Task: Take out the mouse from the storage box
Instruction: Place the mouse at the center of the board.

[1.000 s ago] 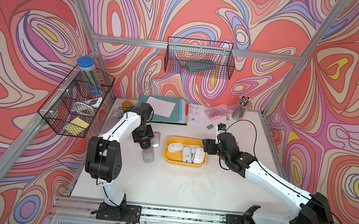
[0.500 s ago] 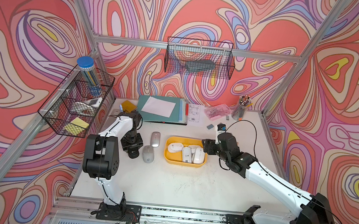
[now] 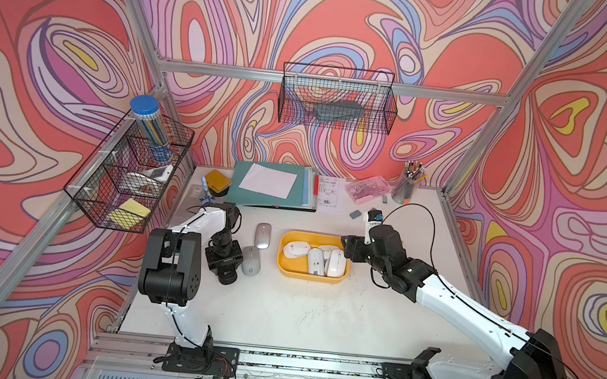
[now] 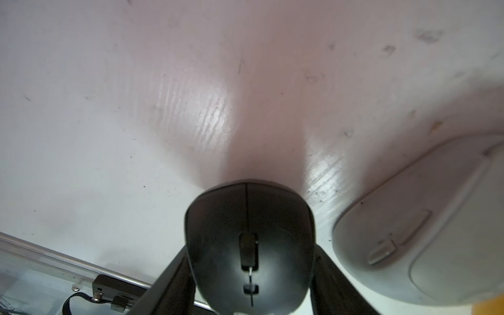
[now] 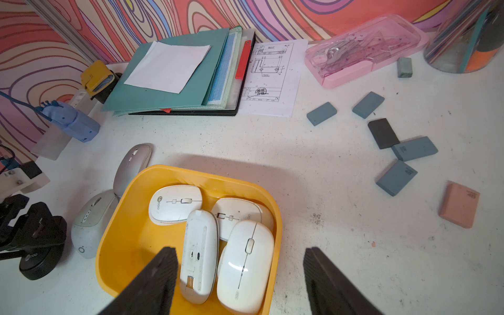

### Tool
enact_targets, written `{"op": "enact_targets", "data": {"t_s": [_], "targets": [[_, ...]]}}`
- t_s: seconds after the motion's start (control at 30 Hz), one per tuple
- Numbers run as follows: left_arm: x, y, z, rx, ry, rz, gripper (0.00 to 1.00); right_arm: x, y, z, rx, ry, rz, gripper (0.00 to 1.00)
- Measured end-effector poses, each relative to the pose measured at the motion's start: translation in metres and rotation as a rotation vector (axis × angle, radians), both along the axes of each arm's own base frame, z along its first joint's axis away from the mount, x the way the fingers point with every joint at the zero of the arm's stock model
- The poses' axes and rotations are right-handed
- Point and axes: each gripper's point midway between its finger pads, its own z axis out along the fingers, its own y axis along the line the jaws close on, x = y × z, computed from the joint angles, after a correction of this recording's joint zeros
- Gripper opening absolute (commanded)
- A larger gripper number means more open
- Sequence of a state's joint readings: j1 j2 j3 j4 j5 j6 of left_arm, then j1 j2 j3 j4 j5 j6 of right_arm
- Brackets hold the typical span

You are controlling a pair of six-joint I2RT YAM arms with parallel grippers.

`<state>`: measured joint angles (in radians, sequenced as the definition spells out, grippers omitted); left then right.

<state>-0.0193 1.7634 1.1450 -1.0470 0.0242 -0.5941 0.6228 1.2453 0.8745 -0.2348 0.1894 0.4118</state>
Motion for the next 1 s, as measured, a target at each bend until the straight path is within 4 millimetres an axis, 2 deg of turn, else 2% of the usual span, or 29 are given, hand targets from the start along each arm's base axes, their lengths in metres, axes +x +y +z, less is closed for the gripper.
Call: {"op": "enact_targets", "data": {"t_s": [0.23,0.47,0.6,0.77,1.0], "targets": [[-0.006,-0.007,-0.014,-0.04,0.034,0.006,0.59,0.0,0.0,0.0,0.001,0.0,0.001,0.74],[-0.006,-0.011,-0.016,-0.062,0.034,0.002,0.79,-0.001,0.0,-0.001,0.002,0.001,0.003,0.77],[-0.009,-0.013,-0.015,-0.06,0.031,-0.016,0.83,-0.001,0.001,-0.001,0.003,0.002,0.004,0.77],[-0.01,-0.021,0.003,-0.042,-0.017,-0.069,0.84,-0.001,0.001,-0.001,0.005,0.003,0.009,0.77],[-0.012,-0.031,0.052,0.031,-0.125,-0.17,0.84,-0.002,0.003,-0.001,0.012,0.008,0.019,0.77]]}}
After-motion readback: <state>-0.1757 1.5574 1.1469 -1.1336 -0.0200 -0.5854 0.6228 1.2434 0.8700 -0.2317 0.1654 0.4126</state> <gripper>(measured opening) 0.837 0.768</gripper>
